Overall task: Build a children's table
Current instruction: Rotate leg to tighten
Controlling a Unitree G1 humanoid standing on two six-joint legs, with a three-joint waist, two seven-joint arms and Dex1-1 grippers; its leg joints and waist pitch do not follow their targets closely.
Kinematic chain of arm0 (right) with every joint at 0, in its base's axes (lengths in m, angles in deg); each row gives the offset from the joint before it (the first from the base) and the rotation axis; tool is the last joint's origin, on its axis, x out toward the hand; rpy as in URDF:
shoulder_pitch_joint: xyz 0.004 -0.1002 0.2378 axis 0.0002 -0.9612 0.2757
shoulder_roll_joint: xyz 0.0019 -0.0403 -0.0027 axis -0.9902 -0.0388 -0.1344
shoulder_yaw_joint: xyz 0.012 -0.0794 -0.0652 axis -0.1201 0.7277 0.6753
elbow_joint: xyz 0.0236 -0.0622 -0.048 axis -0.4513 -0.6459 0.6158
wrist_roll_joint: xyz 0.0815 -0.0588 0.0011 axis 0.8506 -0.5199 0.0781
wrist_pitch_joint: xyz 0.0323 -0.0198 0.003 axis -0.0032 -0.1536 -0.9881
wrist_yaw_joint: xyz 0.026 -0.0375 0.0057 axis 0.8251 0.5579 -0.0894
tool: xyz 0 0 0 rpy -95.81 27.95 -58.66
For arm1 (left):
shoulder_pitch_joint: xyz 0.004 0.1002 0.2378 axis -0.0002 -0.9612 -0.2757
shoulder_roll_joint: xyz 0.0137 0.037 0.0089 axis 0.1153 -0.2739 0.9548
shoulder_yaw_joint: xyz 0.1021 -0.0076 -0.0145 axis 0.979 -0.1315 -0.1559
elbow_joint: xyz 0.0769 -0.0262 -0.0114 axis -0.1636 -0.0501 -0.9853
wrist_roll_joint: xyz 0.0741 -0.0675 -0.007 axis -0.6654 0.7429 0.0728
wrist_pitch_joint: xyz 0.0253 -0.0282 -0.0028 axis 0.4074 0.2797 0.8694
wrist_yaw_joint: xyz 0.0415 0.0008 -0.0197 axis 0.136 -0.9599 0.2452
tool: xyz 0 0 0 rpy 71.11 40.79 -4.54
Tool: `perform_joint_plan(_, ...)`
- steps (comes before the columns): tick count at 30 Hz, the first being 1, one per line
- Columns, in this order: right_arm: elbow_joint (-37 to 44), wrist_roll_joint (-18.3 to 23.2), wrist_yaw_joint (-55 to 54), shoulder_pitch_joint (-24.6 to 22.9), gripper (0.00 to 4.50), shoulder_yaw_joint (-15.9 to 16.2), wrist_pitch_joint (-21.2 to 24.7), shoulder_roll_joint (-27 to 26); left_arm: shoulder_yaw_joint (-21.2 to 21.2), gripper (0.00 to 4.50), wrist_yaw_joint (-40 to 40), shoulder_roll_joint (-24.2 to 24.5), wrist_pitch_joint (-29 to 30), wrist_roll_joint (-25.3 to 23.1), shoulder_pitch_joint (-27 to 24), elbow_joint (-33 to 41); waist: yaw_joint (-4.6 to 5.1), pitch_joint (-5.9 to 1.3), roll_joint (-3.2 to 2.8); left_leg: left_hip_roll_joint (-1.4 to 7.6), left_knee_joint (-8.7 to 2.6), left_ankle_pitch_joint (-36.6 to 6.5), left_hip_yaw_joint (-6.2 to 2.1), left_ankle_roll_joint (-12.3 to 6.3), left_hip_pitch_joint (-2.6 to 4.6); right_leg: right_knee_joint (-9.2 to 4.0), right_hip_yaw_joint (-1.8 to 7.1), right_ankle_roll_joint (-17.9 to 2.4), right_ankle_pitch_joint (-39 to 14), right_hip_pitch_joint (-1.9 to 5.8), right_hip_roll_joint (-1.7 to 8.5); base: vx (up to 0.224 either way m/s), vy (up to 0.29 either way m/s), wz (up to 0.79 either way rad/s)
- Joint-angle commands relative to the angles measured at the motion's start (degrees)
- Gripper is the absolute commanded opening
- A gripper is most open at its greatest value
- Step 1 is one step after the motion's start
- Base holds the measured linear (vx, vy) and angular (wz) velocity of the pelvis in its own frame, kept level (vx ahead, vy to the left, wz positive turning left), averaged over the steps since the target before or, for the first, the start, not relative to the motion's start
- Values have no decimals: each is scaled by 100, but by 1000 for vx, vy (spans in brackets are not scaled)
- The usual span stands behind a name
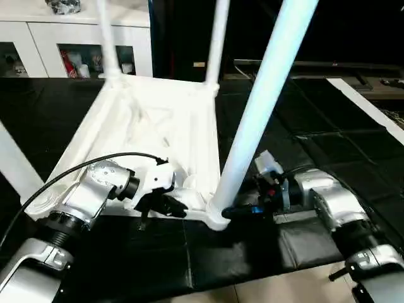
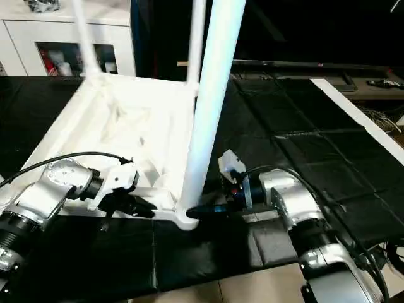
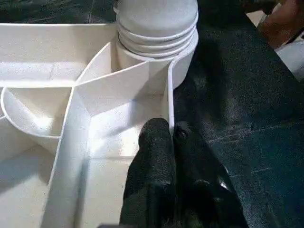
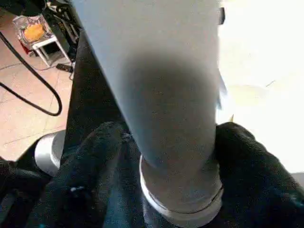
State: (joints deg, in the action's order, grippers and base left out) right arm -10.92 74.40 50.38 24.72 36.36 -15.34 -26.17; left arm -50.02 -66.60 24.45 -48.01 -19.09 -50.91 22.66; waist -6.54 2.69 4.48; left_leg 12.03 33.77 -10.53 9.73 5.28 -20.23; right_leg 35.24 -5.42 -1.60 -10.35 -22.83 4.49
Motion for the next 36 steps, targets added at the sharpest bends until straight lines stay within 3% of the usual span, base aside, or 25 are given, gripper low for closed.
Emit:
perform_joint_plan(1,-66,-111,96,126,285,-7,-73,-17,156,0,-228,-86,-111,-73,124,17,26,-351,-70,187,-400,-1086,3,-59,41,-380,321,-1119,-1293,284,407,0,0,0)
perform_joint_plan(8,-102,-20,288,150,222,24,-87,-51,158,0,-210,-94,-146,-56,140,-12,13,-354,-49,193,-394,-972,14,-114,41,-354,322,-1148,-1155,287,404,0,0,0)
perform_joint_plan(12,-95,63,361,117,211,-12,-87,-72,97,0,-60,-159,-54,-19,162,-65,15,-343,-66,193,-402,-1082,11,-83,42,-383,323,-1103,-1328,279,408,0,0,0)
perform_joint_plan(13,27,105,286,16,208,-47,-31,-89,44,0,177,-255,74,-46,194,-94,11,-346,-94,193,-401,-1125,12,-65,55,-394,326,-1101,-1340,274,408,0,0,0)
perform_joint_plan(18,256,-30,-610,-245,206,-192,180,-295,-183,0,882,-616,590,11,233,-29,-10,-339,-96,187,-410,-1197,0,-10,63,-403,326,-1072,-1437,273,414,0,0,0)
perform_joint_plan(23,302,-367,-2330,-320,202,-376,531,-791,-370,0,1676,-1163,1524,132,158,434,136,-307,-67,143,-428,-1490,-39,135,39,-528,296,-702,-2431,275,429,0,0,0)
perform_joint_plan(24,293,-422,-2682,-280,201,-416,651,-928,-391,0,1914,-1315,1690,93,159,471,191,-297,-107,129,-435,-1514,-62,147,14,-544,277,-614,-2676,282,426,0,0,0)
perform_joint_plan(25,282,-454,-2944,-236,200,-446,782,-1039,-399,0,2085,-1437,1794,61,167,478,237,-300,-73,114,-424,-1539,-71,142,-12,-596,252,-457,-2955,292,429,0,0,0)
perform_joint_plan(26,274,-519,-3341,-168,200,-510,976,-1220,-436,0,2396,-1638,1959,10,197,454,252,-304,-88,111,-419,-1531,-75,150,0,-602,255,-430,-2995,282,425,0,0,0)
perform_joint_plan(27,263,-548,-3524,-131,200,-542,1058,-1304,-463,0,2544,-1733,2021,-6,220,420,298,-302,-66,93,-405,-1528,-73,130,14,-625,244,-389,-3058,253,411,0,0,0)
perform_joint_plan(30,129,-766,-4560,119,199,-645,1417,-1758,-584,0,3320,-2250,2321,-86,395,206,358,-308,-61,83,-392,-1471,-71,91,21,-638,236,-361,-3091,219,393,0,0,0)
perform_joint_plan(32,104,-743,-4694,169,199,-673,1515,-1849,-583,0,3414,-2316,2356,-105,431,182,376,-320,-66,95,-404,-1433,-72,51,9,-625,247,-401,-2892,229,392,0,0,0)
perform_joint_plan(33,127,-714,-4702,175,199,-669,1510,-1880,-588,0,3436,-2337,2390,-115,441,197,370,-329,-75,99,-397,-1420,-62,-10,27,-619,261,-450,-2690,218,389,0,0,0)
perform_joint_plan(35,240,-614,-4585,138,199,-650,1376,-1930,-565,0,3425,-2310,2385,-159,444,272,367,-337,-52,107,-406,-1306,-55,-83,-8,-573,274,-535,-2336,247,383,0,0,0)
perform_joint_plan(36,296,-599,-4547,113,231,-637,1376,-1925,-548,0,3397,-2275,2381,-170,430,315,357,-351,-60,113,-407,-1167,-51,-112,-20,-534,284,-604,-2061,265,383,0,0,0)
